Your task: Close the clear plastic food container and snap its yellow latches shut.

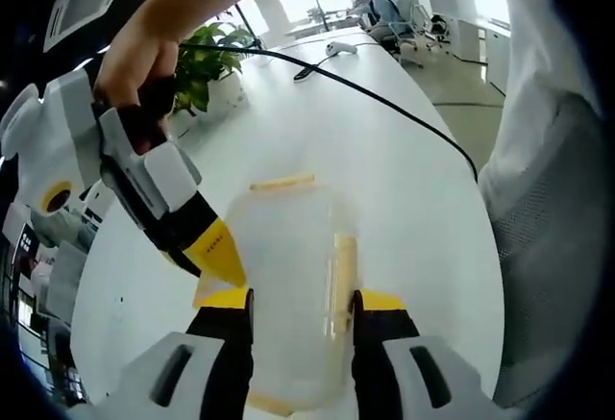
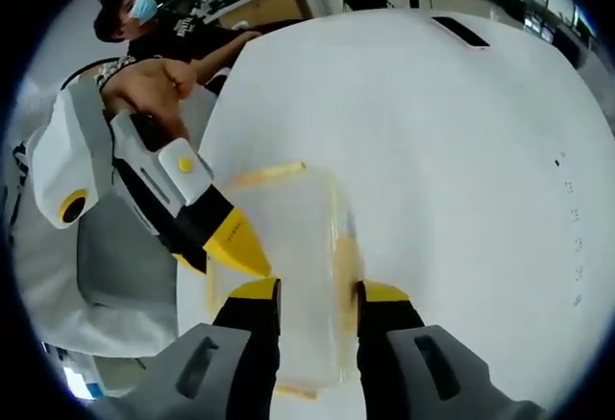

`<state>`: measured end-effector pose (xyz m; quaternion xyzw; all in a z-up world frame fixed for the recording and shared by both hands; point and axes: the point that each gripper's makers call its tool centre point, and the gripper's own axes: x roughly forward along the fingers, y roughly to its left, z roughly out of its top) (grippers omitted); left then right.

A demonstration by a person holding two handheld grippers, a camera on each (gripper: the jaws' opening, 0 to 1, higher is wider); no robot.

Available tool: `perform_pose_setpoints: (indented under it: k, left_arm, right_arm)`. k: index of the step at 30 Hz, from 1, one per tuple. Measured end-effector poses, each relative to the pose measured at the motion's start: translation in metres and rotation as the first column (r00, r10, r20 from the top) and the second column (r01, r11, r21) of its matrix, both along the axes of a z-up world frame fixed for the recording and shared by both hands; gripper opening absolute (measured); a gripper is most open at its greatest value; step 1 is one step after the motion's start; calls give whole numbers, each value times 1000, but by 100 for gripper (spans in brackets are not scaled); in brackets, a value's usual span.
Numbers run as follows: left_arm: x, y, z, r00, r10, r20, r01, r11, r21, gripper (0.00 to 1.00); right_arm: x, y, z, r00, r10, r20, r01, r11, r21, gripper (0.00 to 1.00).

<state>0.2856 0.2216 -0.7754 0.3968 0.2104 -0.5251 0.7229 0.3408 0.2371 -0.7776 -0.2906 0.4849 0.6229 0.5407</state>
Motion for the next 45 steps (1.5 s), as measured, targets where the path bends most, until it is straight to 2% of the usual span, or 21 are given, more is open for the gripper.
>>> perform_pose_setpoints:
  k: [10, 14, 15, 16, 36, 45]
  left_arm:
    - [0, 0, -1, 1000, 7, -1, -7, 1000, 9, 32]
    - [0, 0, -1, 1000, 11, 1, -11, 1000, 13, 32]
    - [6, 2, 0, 999, 30, 40, -31, 999, 21, 30]
    - [-1, -2, 0, 1000, 21, 22, -21, 1000, 15, 30]
    - [-2, 2, 1, 1000, -5, 24, 5, 1000, 9, 31]
    - [-2, 4, -1, 1000, -15, 27, 15, 1000, 8, 31]
  right_arm:
    - [-5, 3, -1, 1000, -12, -8, 11, 1000, -9, 24]
    - [0, 3, -1, 1000, -11, -9, 11, 1000, -17, 24]
    - [-1, 4, -1, 1000, -7, -13, 6, 1000, -9, 24]
    - [1, 4, 0, 1000, -12, -13, 12, 1000, -11, 24]
    - [10, -1, -2, 999, -30, -35, 30, 1000, -5, 22]
    - [7, 0, -4, 999, -15, -40, 13, 999, -47, 21]
